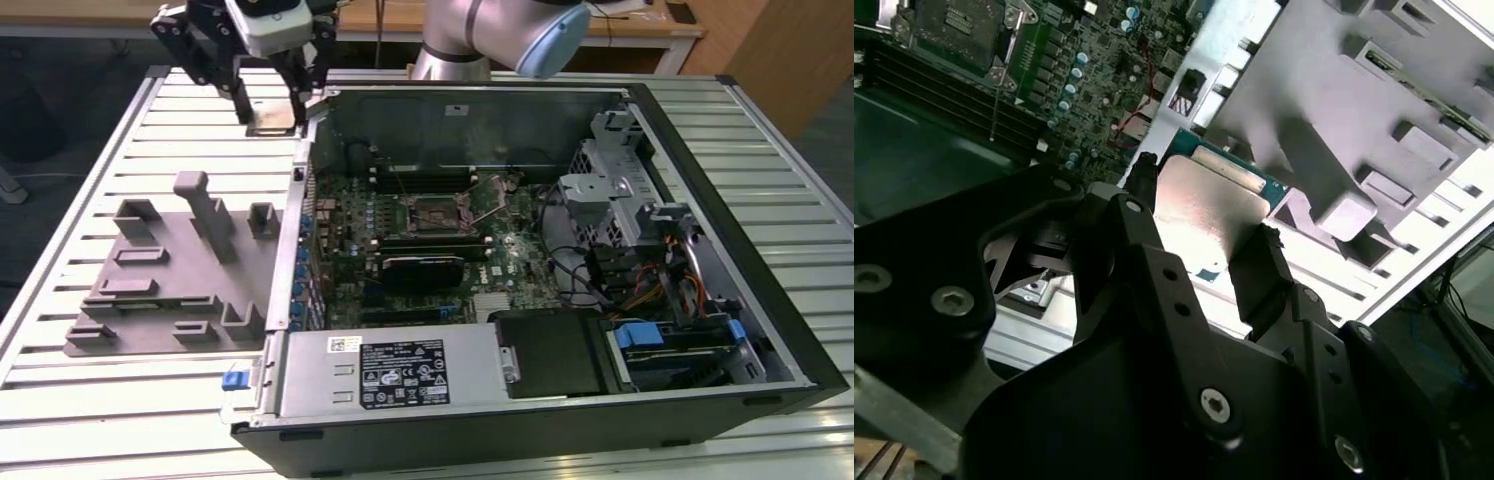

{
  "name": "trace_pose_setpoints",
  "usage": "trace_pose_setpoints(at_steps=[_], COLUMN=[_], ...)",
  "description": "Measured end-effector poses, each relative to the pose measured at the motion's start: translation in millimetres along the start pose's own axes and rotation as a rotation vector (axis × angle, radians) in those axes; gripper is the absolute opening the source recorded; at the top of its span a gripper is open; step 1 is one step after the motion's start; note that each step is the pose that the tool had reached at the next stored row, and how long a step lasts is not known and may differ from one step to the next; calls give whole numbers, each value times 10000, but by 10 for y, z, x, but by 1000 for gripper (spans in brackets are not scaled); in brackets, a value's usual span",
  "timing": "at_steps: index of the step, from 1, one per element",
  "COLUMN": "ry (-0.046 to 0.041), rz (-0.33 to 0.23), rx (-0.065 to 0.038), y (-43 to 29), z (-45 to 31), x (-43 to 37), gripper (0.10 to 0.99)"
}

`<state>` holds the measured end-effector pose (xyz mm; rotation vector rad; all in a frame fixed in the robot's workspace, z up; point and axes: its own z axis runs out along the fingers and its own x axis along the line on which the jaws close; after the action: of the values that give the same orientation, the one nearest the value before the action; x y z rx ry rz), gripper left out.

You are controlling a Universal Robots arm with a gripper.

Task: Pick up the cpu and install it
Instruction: 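Pick up the cpu and move it towards the insertion slot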

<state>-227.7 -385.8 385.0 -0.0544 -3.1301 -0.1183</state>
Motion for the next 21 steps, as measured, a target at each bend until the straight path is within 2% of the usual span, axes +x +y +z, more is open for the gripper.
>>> trace_pose_setpoints(at_steps=[8,21], ry=[-1,-1], rz=[-1,0], rx=[-1,-1], y=[26,71], z=[1,1], x=[-149,-450], gripper=[541,541])
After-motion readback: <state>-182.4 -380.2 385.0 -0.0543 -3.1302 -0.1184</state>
